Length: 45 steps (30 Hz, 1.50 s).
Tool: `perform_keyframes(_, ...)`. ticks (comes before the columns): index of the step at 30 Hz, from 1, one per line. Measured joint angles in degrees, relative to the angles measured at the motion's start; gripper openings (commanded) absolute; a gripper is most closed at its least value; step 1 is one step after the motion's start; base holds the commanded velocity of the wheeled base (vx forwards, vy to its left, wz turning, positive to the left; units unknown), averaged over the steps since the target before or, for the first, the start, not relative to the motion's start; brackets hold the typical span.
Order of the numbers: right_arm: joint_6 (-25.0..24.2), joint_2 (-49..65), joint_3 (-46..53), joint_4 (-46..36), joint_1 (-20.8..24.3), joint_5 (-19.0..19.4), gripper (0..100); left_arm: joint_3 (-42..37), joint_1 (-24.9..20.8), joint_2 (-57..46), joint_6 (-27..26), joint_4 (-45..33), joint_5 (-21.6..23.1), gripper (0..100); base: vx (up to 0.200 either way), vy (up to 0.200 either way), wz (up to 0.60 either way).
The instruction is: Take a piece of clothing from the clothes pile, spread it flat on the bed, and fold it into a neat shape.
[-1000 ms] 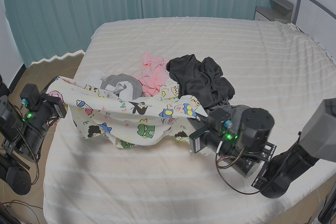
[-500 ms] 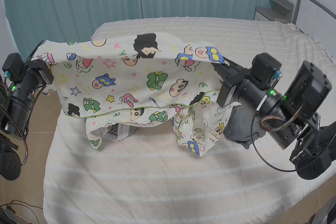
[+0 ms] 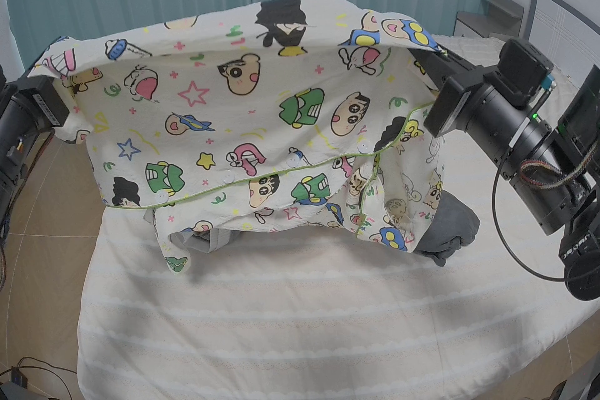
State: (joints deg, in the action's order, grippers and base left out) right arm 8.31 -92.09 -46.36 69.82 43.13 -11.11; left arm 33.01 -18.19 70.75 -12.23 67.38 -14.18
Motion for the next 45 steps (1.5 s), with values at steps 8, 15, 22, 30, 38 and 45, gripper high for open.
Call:
perform_keyframes(8,-0.20,0.79,-0.16,0.00,0.02,0.24,0,-0.22,-0.96,-2.46,1.85,-0.56,-0.21,0,-0.050,0.000,0.00)
perform_keyframes(15,-0.84,1.52,0.72,0.00,0.00,0.29,0,-1.27,-1.01,-3.21,1.94,-0.71,-0.21,0,-0.200,0.000,0.00)
perform_keyframes(22,-0.99,1.82,1.24,0.00,0.02,0.30,0,-3.11,-0.96,-3.45,1.94,-0.65,-0.21,0,-0.171,0.000,0.00)
perform_keyframes(30,-1.06,2.62,1.94,0.37,0.17,0.79,0,-4.27,-1.96,-4.08,3.10,-0.56,0.01,0,0.000,0.000,0.00)
perform_keyframes(38,-1.28,4.28,3.84,0.48,0.72,1.43,0,-4.41,-4.77,-5.18,5.19,-0.98,-0.24,0,0.000,-0.050,0.00)
perform_keyframes(45,-1.97,5.60,4.91,0.28,0.39,2.49,0,-4.49,-5.01,-5.74,5.06,-3.91,-1.12,0,0.000,-0.200,0.00)
